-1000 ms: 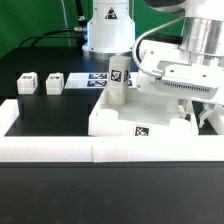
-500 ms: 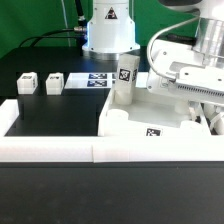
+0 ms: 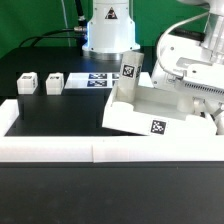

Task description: Assemble square table

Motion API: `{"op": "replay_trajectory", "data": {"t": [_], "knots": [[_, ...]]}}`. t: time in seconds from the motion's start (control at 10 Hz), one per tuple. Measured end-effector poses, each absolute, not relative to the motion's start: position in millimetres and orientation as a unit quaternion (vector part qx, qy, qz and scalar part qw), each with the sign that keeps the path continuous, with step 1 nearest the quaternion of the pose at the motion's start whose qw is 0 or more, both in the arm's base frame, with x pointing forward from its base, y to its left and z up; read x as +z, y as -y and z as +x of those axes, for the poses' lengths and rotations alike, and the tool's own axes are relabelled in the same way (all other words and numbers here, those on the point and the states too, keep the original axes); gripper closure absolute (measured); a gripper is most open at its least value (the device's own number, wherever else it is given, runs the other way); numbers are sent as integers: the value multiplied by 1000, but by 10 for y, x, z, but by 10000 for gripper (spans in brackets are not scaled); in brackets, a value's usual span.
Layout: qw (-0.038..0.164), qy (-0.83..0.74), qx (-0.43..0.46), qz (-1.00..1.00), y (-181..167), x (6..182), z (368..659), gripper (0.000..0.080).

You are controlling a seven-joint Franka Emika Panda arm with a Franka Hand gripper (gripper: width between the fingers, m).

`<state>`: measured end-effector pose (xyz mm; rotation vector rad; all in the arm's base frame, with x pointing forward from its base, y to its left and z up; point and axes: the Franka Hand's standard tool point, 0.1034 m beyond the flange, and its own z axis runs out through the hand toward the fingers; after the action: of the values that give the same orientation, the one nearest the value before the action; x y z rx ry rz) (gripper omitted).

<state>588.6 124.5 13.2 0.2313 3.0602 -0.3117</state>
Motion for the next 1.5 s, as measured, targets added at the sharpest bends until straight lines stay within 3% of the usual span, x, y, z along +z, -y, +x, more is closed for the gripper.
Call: {"op": "replay_trajectory", "data": {"t": [0.1, 0.3, 0.4, 0.5, 0.6, 0.9, 1.5], "knots": [[28, -992, -101, 75, -1240, 129, 5884, 735], [27, -990, -111, 81, -1115, 143, 5898, 489], [26, -989, -115, 85, -1054, 150, 5907, 489], [25, -988, -121, 89, -981, 161, 5913, 289], [25, -988, -124, 92, -935, 169, 5920, 194], [25, -987, -125, 94, -904, 165, 5923, 152], [26, -987, -125, 97, -899, 172, 5926, 150]]}}
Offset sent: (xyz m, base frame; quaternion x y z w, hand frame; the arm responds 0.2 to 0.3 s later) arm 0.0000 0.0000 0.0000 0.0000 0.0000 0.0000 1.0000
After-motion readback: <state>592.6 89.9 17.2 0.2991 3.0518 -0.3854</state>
